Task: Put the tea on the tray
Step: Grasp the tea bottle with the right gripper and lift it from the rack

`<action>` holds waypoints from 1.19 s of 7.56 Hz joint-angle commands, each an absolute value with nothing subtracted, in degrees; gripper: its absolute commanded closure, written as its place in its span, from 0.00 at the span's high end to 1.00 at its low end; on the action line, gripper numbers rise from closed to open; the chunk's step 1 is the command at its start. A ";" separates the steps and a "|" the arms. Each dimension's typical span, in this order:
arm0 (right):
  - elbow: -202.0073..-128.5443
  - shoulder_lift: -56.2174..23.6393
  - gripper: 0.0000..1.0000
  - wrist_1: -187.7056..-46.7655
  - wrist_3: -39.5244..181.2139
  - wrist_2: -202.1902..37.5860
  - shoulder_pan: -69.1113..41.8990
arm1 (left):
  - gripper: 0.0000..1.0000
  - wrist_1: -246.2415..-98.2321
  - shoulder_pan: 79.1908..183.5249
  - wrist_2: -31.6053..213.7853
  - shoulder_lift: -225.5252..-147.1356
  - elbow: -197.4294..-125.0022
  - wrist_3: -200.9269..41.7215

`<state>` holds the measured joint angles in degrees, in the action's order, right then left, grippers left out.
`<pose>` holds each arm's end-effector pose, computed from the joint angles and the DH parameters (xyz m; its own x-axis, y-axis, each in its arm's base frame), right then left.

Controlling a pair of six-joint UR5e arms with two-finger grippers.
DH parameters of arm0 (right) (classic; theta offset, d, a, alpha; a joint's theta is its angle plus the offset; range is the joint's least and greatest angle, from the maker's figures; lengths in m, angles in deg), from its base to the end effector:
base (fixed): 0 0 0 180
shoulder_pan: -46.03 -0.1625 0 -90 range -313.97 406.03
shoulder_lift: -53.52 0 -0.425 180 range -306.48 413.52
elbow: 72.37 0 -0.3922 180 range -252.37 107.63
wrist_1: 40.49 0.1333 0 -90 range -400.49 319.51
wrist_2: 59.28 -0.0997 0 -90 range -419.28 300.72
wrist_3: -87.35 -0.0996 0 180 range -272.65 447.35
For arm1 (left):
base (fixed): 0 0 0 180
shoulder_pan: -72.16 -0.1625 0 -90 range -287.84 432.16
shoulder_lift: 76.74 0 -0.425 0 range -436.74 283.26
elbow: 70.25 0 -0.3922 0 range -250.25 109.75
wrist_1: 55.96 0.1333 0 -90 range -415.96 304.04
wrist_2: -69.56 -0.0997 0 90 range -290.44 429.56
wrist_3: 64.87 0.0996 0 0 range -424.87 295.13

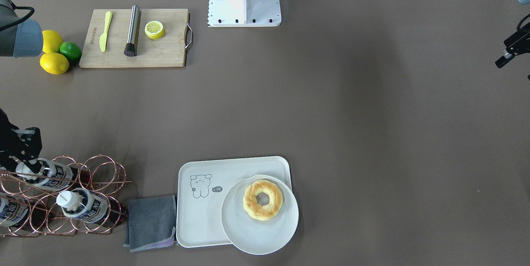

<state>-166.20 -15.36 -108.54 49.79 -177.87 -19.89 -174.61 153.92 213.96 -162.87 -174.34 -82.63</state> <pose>-0.1832 -0.6199 0.3805 0.6924 -0.1566 0.7043 -0.1808 0.9074 0.3795 0.0158 -0.4739 0.4995 0.5130 0.3253 -0.7943 0.0472 0.9133 0.4045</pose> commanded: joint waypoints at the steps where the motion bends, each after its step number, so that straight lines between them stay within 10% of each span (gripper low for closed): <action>1: -167.46 -14.86 0.00 -109.39 50.08 -183.97 -25.49 | 0.99 -174.61 153.90 213.96 -162.87 -174.40 -82.63; 9: -179.32 -5.55 0.00 -130.49 47.20 -189.98 -28.62 | 0.99 -174.61 153.64 213.96 -162.96 -174.48 -82.80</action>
